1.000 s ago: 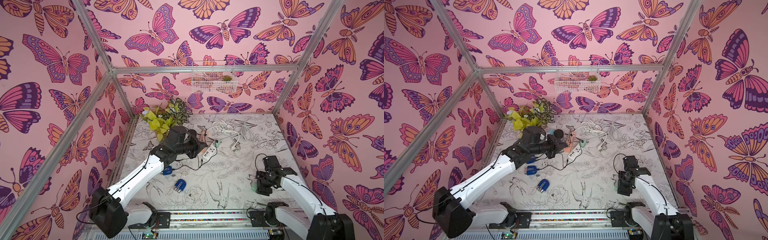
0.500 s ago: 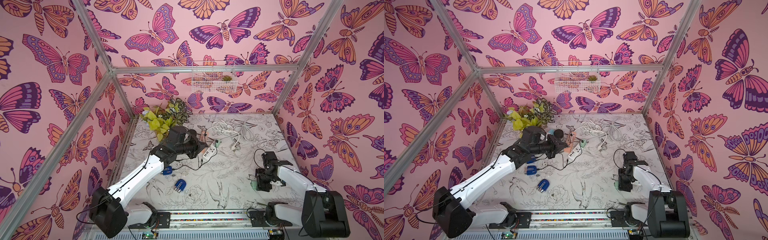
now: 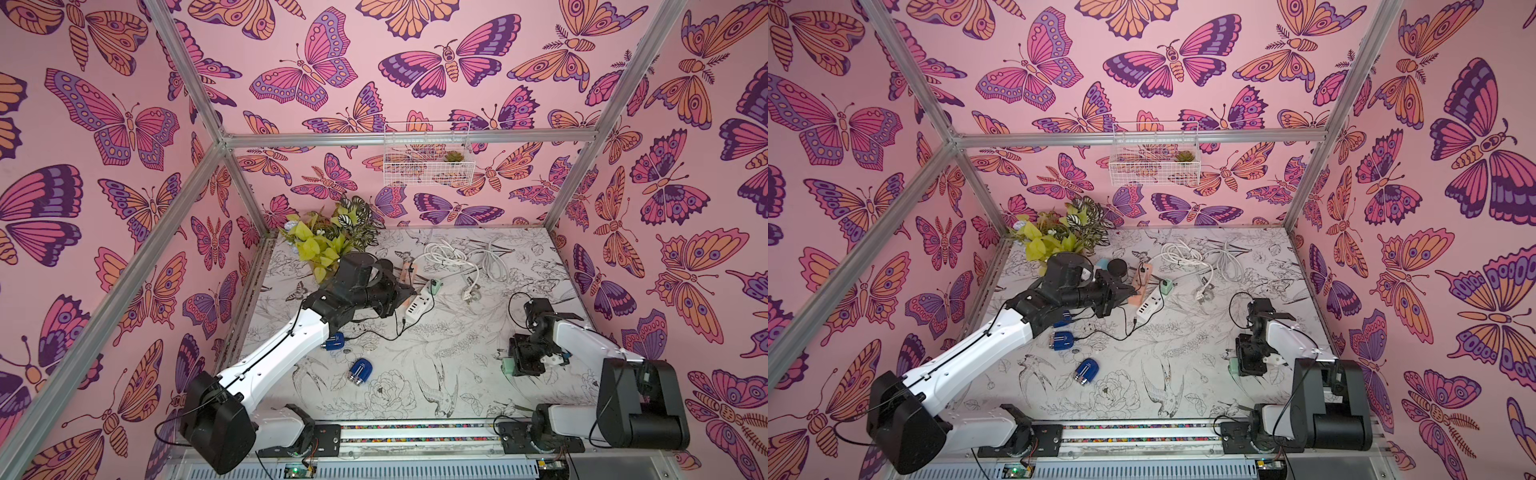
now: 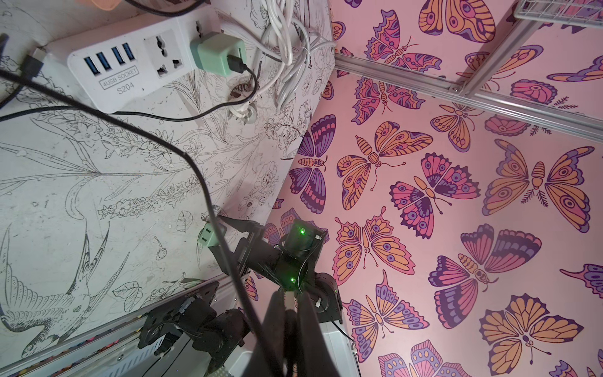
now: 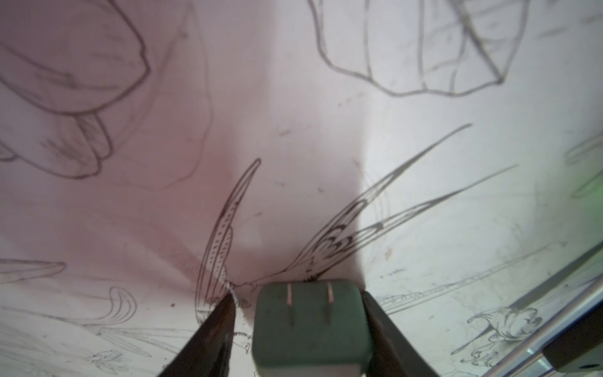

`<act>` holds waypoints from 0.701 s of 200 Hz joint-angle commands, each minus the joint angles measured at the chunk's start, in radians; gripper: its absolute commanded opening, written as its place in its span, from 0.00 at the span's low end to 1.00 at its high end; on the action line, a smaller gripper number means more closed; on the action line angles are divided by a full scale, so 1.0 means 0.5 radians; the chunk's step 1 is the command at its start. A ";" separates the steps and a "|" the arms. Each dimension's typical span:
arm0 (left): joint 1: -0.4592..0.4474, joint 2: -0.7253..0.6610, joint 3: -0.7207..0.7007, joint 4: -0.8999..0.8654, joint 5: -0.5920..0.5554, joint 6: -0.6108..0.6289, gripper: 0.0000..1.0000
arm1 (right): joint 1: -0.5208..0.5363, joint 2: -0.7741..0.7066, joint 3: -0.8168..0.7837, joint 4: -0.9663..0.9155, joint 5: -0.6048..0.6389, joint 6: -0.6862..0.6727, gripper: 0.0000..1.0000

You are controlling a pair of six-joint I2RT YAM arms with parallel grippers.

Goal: Charge the electric shaver
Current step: Pick up the plug from the center of the board.

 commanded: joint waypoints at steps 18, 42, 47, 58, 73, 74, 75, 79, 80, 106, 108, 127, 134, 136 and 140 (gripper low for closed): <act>0.016 0.050 0.009 0.022 0.014 0.026 0.00 | -0.020 0.083 -0.084 -0.001 -0.082 -0.065 0.57; 0.017 0.067 0.012 0.025 0.015 0.024 0.00 | -0.034 0.114 -0.064 -0.006 -0.169 -0.121 0.45; 0.016 0.072 0.012 0.029 0.015 0.022 0.00 | -0.034 0.114 -0.057 -0.008 -0.180 -0.124 0.42; 0.016 0.075 0.011 0.036 0.016 0.019 0.00 | -0.034 0.097 -0.039 -0.010 -0.203 -0.144 0.31; 0.016 0.077 0.012 0.051 0.010 0.019 0.00 | -0.033 0.039 0.033 -0.034 -0.211 -0.209 0.20; 0.016 0.076 0.012 0.053 0.010 0.019 0.00 | -0.034 0.032 0.040 -0.036 -0.211 -0.215 0.20; 0.016 0.077 0.013 0.053 0.009 0.018 0.00 | -0.034 0.027 0.046 -0.036 -0.209 -0.221 0.19; 0.016 0.078 0.013 0.051 0.006 0.017 0.00 | -0.034 0.006 0.077 -0.045 -0.212 -0.248 0.17; 0.016 0.077 0.014 0.051 0.005 0.017 0.00 | -0.033 0.000 0.083 -0.044 -0.213 -0.259 0.17; 0.019 0.077 0.024 0.060 -0.011 0.018 0.00 | -0.016 -0.173 0.311 0.017 -0.286 -0.445 0.09; 0.019 0.078 0.024 0.060 -0.015 0.020 0.00 | -0.015 -0.185 0.323 0.033 -0.298 -0.458 0.09; 0.025 0.081 0.030 0.092 -0.032 0.014 0.00 | 0.000 -0.271 0.369 0.399 -0.563 -0.496 0.08; 0.026 0.083 0.032 0.108 -0.043 0.014 0.00 | 0.016 -0.291 0.358 0.581 -0.674 -0.457 0.08; 0.026 0.085 0.035 0.107 -0.046 0.013 0.00 | 0.020 -0.294 0.356 0.626 -0.705 -0.446 0.08; 0.026 0.085 0.038 0.107 -0.053 0.016 0.00 | 0.033 -0.300 0.351 0.720 -0.762 -0.415 0.07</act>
